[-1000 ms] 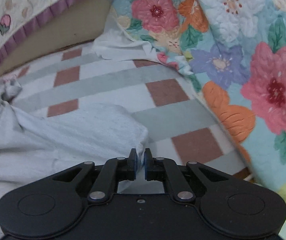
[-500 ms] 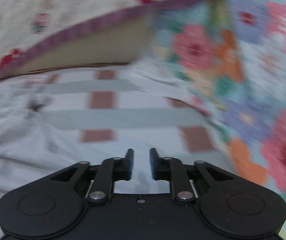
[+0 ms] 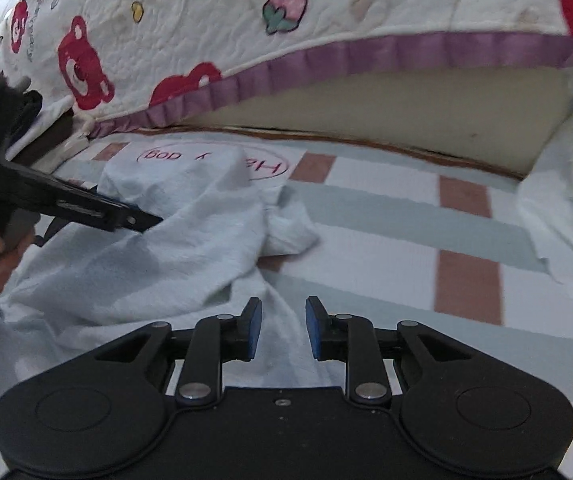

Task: Fold clothes

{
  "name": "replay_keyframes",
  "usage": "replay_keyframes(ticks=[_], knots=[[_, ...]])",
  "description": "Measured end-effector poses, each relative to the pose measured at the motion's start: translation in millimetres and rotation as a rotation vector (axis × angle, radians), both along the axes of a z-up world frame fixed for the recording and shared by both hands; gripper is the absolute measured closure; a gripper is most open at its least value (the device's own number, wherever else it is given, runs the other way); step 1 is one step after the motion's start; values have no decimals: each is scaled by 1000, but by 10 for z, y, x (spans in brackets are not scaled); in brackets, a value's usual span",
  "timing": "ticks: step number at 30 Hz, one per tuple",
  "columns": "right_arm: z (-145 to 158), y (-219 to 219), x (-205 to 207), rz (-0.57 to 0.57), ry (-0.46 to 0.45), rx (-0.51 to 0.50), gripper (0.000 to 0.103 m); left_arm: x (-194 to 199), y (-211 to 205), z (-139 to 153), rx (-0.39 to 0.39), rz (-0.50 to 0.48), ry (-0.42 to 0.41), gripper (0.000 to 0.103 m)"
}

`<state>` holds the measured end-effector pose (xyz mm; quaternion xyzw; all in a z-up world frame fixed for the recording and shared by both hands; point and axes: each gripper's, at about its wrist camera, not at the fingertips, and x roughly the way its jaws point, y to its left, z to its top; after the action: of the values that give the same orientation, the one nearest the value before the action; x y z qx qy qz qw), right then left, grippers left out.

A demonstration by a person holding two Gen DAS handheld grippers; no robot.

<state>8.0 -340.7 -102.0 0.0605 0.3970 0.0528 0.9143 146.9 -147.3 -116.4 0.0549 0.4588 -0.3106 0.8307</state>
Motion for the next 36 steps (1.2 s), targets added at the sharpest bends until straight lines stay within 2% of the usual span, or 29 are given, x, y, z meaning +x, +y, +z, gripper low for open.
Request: replay_keyframes(ticks=[3, 6, 9, 10, 14, 17, 19, 22, 24, 26, 27, 29, 30, 32, 34, 36], knots=[[-115, -13, 10, -13, 16, 25, 74, -150, 139, 258, -38, 5, -110, 103], [-183, -41, -18, -9, 40, 24, 71, -287, 508, 564, -88, 97, -223, 103], [-248, -34, -85, 10, 94, -31, 71, -331, 860, 750, -111, 186, -299, 103], [-268, -33, -111, 15, 107, -45, 71, -297, 886, 695, -127, 176, -275, 103], [-233, -74, -99, -2, 97, 0, 71, -202, 900, 470, -166, 115, -199, 100], [-132, -89, 61, -29, 70, 98, 71, -190, 778, 294, -160, 43, -172, 94], [-70, -101, 168, -47, 60, 185, 71, -135, 693, 180, -142, 19, -136, 85], [-53, -203, 321, -135, 93, 454, 71, -30, 564, 25, -106, 0, -82, 82], [-90, -259, 387, -192, 99, 595, 71, -18, 477, 1, -84, -15, -119, 65], [-100, -234, 403, -220, 88, 567, 70, -22, 396, -10, -81, -38, -137, 56], [-109, -220, 397, -234, 89, 537, 69, -23, 360, -18, -85, -54, -137, 54], [-148, -227, 405, -256, 101, 517, 67, 23, 317, -100, -114, -69, -84, 56], [-182, -257, 427, -265, 113, 535, 67, 58, 302, -157, -132, -72, -45, 68], [-243, -316, 515, -284, 130, 599, 67, 105, 320, -272, -149, -51, 17, 103], [-251, -320, 606, -301, 118, 607, 67, 82, 403, -260, -167, -23, 13, 103], [-230, -275, 678, -289, 113, 575, 67, 54, 608, -114, -242, 30, 2, 103]])
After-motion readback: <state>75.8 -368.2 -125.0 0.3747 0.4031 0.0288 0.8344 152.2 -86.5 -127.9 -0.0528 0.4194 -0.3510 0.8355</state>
